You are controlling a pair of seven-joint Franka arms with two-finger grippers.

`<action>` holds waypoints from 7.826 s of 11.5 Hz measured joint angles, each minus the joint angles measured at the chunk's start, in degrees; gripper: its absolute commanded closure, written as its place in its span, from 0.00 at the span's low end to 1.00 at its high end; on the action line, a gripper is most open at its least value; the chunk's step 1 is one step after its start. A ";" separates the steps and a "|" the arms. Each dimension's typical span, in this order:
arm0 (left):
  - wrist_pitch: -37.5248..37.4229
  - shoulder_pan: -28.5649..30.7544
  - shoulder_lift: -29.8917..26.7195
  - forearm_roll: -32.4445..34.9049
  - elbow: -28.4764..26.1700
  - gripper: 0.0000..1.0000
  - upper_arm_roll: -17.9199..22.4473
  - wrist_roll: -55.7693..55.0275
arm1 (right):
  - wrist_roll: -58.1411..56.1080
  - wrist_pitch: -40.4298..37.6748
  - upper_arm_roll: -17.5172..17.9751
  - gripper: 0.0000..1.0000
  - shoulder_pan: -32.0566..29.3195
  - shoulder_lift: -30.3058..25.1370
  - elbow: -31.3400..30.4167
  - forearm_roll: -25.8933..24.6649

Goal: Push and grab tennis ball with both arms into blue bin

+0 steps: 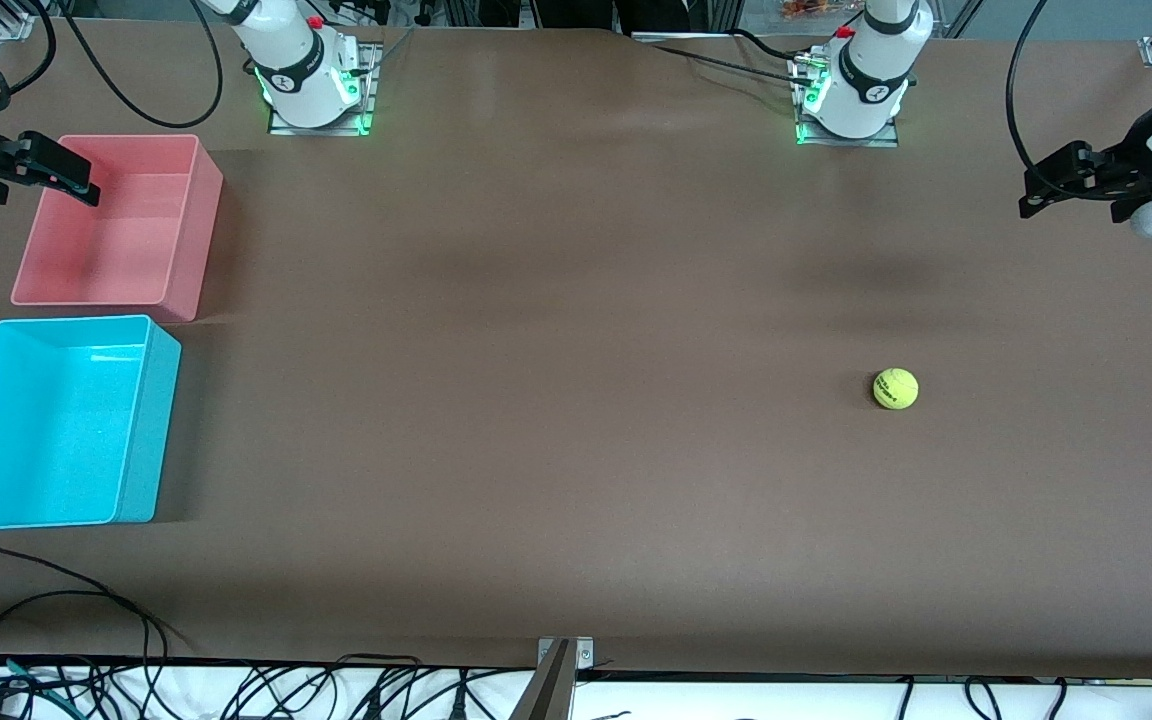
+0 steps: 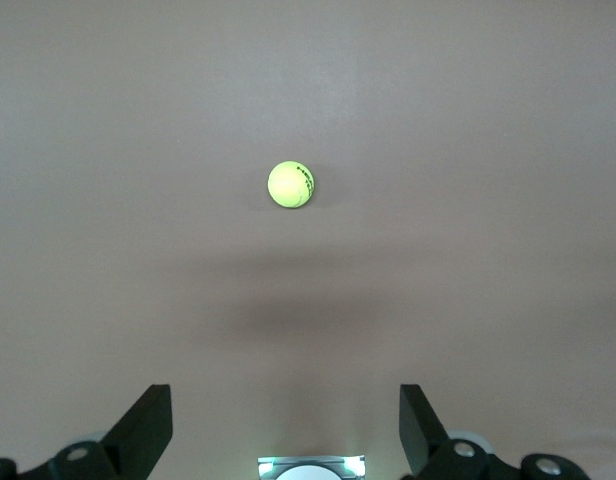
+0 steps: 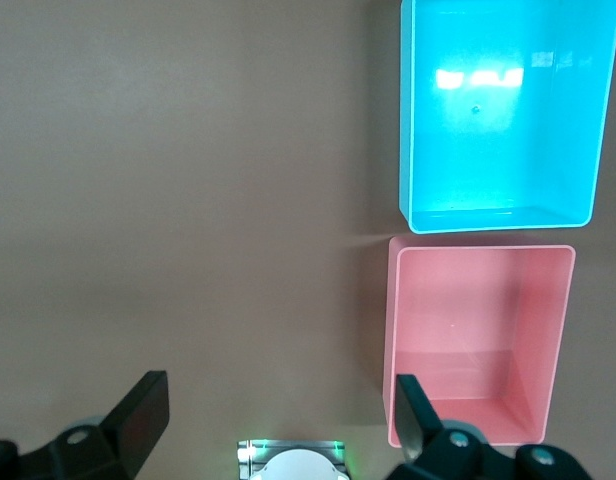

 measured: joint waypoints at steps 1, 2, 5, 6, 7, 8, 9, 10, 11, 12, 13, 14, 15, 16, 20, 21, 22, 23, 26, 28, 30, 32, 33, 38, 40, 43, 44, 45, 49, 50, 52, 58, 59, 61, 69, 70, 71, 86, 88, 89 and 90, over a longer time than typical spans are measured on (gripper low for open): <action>0.00 0.00 0.00 0.00 0.00 0.00 0.00 0.00 | 0.00 0.00 0.00 0.00 0.00 0.00 0.00 0.00; 0.00 0.00 0.00 0.00 0.00 0.00 0.00 0.00 | 0.00 0.00 -0.02 0.00 0.00 0.00 0.01 -0.01; 0.00 0.00 0.00 0.00 0.00 0.00 0.00 0.00 | 0.00 0.00 -0.04 0.00 -0.01 0.00 0.02 -0.01; 0.00 0.00 0.00 0.00 0.00 0.00 0.00 0.00 | 0.00 -0.01 -0.04 0.00 -0.01 0.00 0.02 -0.01; 0.00 0.00 0.00 0.00 0.00 0.00 0.00 0.00 | 0.00 -0.05 -0.05 0.00 -0.01 0.00 0.02 -0.02; 0.00 0.00 0.00 0.00 0.00 0.00 0.00 0.00 | 0.00 -0.08 -0.07 0.00 -0.01 0.00 0.02 -0.02; 0.00 0.00 0.00 0.00 0.00 0.00 0.00 0.00 | 0.00 -0.10 -0.07 0.00 -0.01 0.00 0.02 -0.02; 0.00 0.00 0.00 0.00 0.00 0.00 0.00 0.00 | 0.00 -0.10 -0.07 0.00 -0.01 0.00 0.02 -0.02; 0.00 0.00 0.00 0.00 0.00 0.00 0.00 0.00 | 0.00 -0.11 -0.07 0.00 -0.01 0.00 0.02 -0.02; 0.00 0.00 0.00 0.00 0.00 0.00 0.00 0.00 | 0.00 -0.11 -0.07 0.00 -0.01 0.00 0.02 -0.02; 0.00 0.00 0.00 0.00 0.00 0.00 0.00 0.00 | 0.00 -0.12 -0.07 0.00 -0.01 0.00 0.02 -0.02; 0.00 0.00 0.00 0.00 0.00 0.00 0.00 0.00 | 0.00 -0.12 -0.07 0.00 -0.01 0.00 0.02 -0.02; -0.06 0.00 0.00 0.00 0.00 0.00 0.00 0.00 | 0.00 -0.14 -0.07 0.00 -0.01 0.00 0.02 -0.02; -0.10 0.00 0.00 0.00 0.00 0.00 0.00 0.00 | 0.00 -0.15 -0.07 0.00 -0.01 0.00 0.02 -0.02; -0.13 0.00 0.00 0.00 0.00 0.00 0.04 0.00 | 0.00 -0.16 -0.07 0.00 -0.01 0.00 0.02 -0.02; -0.14 0.00 0.00 0.00 0.00 0.00 0.04 -0.01 | -0.01 -0.17 -0.07 0.00 -0.01 0.00 0.02 -0.02; -0.15 0.00 0.00 0.00 0.00 0.00 0.04 -0.01 | -0.01 -0.17 -0.07 0.00 -0.01 0.00 0.02 -0.03; -0.15 0.00 0.00 0.00 0.00 0.00 0.04 -0.01 | -0.01 -0.17 -0.07 0.00 -0.01 0.00 0.02 -0.04; -0.15 0.00 0.00 0.00 0.00 0.00 0.04 -0.01 | -0.01 -0.17 -0.07 0.00 -0.01 0.00 0.02 -0.04; -0.15 0.00 0.00 0.00 0.00 0.00 0.04 -0.01 | -0.01 -0.17 -0.07 0.00 -0.01 0.00 0.02 -0.05; -0.15 0.00 0.00 0.00 0.00 0.00 0.08 -0.01 | -0.01 -0.17 -0.07 0.00 -0.01 0.00 0.02 -0.09; -0.15 0.00 0.00 0.00 0.00 0.00 0.10 -0.01 | -0.01 -0.17 -0.07 0.00 -0.01 0.00 0.02 -0.19; -0.15 0.01 0.00 0.00 0.00 0.00 0.11 -0.01 | -0.01 -0.17 -0.07 0.00 -0.01 0.00 0.03 -0.37; -0.15 0.01 0.00 -0.02 0.00 0.00 0.12 -0.05 | -0.03 -0.17 -0.06 0.00 -0.01 0.00 0.03 -0.78; -0.15 0.01 -0.01 -0.04 0.00 0.00 0.12 -0.06 | -0.03 -0.21 -0.06 0.00 -0.01 0.00 0.03 -1.29; -0.15 0.01 -0.01 -0.06 0.00 0.00 0.12 -0.07 | -0.03 -0.23 -0.06 0.00 -0.01 0.00 0.03 -1.33; -0.15 0.01 -0.01 -0.06 0.00 0.00 0.12 -0.07 | -0.03 -0.23 -0.06 0.00 -0.01 0.00 0.03 -1.34; -0.15 0.01 -0.01 -0.06 0.03 0.00 0.12 -0.07 | -0.03 -0.24 -0.06 0.00 -0.01 0.00 0.03 -1.35; -0.15 0.01 -0.01 -0.06 0.22 0.00 0.15 -0.07 | -0.03 -0.27 -0.05 0.00 -0.01 0.00 0.03 -1.36; -0.15 0.01 -0.01 -0.06 0.22 0.00 0.15 -0.07 | -0.04 -0.27 -0.06 0.00 -0.01 0.00 0.03 -1.36; -0.15 0.01 -0.01 -0.06 0.24 0.00 0.15 -0.07 | -0.04 -0.27 -0.05 0.00 -0.01 0.00 0.03 -1.37; -0.15 0.01 -0.01 -0.08 0.24 0.00 0.16 -0.07 | -0.04 -0.27 -0.05 0.00 -0.01 0.00 0.06 -1.38; -0.15 0.01 -0.01 -0.08 0.24 0.00 0.16 -0.08 | -0.04 -0.27 -0.05 0.00 -0.01 0.00 0.06 -1.38; -0.15 0.01 -0.01 -0.08 0.24 0.00 0.16 -0.08 | -0.04 -0.27 -0.05 0.00 -0.01 0.00 0.06 -1.38; -0.15 0.02 -0.01 -0.08 0.24 0.00 0.16 -0.08 | -0.04 -0.30 -0.05 0.00 -0.01 0.00 0.06 -1.38; -0.15 0.02 -0.01 -0.09 0.24 0.00 0.16 -0.08 | -0.04 -0.32 -0.05 0.00 -0.01 0.00 0.06 -1.38; -0.15 0.02 -0.01 -0.09 0.24 0.00 0.16 -0.08 | -0.06 -0.54 -0.02 0.00 0.00 0.00 0.06 -1.38; -0.15 0.00 0.00 -0.12 0.24 0.00 0.15 -0.08 | 0.01 -1.12 6.96 0.00 0.13 0.01 0.50 -2.52; -0.15 0.00 0.00 -0.15 0.42 0.00 0.16 -0.08 | 0.01 -1.24 7.12 0.00 0.13 0.01 0.50 -2.52; -0.15 0.06 0.00 -0.15 0.53 0.00 0.20 -0.08 | 0.01 -1.32 7.12 0.00 0.13 0.02 0.50 -2.52; -0.15 0.21 0.01 -0.15 0.54 0.00 0.26 -0.08 | 0.01 -1.34 7.11 0.00 0.11 0.04 0.50 -2.52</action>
